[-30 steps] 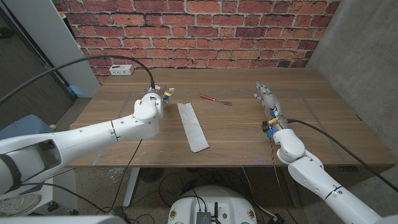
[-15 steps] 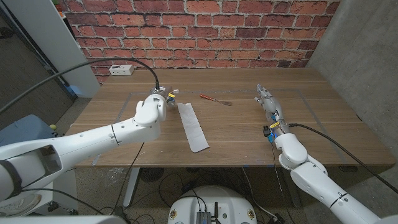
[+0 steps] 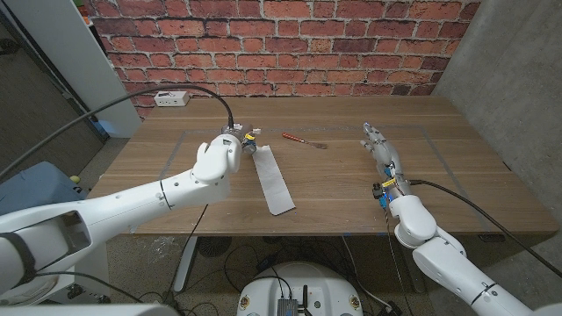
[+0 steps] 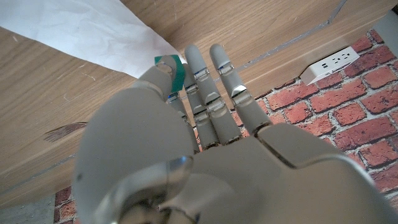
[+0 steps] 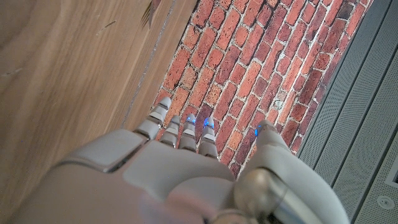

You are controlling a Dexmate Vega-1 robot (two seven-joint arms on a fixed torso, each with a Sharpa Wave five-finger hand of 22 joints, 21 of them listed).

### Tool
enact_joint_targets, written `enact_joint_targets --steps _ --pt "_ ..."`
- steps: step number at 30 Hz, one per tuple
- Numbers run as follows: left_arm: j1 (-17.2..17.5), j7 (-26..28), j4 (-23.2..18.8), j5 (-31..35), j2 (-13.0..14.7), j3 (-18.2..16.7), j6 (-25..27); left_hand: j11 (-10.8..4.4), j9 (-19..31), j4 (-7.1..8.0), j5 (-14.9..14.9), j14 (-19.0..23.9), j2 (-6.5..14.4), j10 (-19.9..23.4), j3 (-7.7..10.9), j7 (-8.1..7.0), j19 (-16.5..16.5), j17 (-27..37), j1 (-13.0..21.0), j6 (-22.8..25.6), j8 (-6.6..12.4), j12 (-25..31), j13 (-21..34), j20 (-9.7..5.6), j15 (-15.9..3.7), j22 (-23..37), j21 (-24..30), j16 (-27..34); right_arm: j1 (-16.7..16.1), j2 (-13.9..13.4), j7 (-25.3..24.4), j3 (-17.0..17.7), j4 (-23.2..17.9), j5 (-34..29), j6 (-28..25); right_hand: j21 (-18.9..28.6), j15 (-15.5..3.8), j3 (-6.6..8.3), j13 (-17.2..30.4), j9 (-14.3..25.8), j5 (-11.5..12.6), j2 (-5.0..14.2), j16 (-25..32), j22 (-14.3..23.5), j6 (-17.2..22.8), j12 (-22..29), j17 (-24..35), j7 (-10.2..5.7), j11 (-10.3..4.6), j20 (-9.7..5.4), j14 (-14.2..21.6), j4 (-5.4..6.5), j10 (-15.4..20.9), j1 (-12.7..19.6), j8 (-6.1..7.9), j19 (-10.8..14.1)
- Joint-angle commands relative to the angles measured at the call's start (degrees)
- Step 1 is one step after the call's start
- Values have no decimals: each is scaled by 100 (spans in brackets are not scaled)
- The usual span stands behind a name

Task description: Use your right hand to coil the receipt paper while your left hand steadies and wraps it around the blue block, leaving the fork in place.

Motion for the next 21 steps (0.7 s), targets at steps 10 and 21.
enact_joint_targets --steps 10,21 --pt "493 -663 -228 566 -138 -500 -770 -475 338 81 55 95 364 470 84 417 -14 51 319 440 28 63 710 -34 -429 12 80 -52 -485 94 -265 125 -287 -358 203 18 12 7 15 22 -3 -17 -19 20 58 1 4 -11 11 -3 54 -35 45 78 3 57" --pt "785 -872 -407 392 15 -961 -1601 -464 340 84 65 105 369 461 92 424 -47 103 307 446 28 82 762 -38 -421 5 129 -95 -659 182 -356 161 -342 -533 317 17 6 10 16 23 -4 -19 -19 21 64 -1 5 -8 22 -5 56 -40 44 79 3 56"
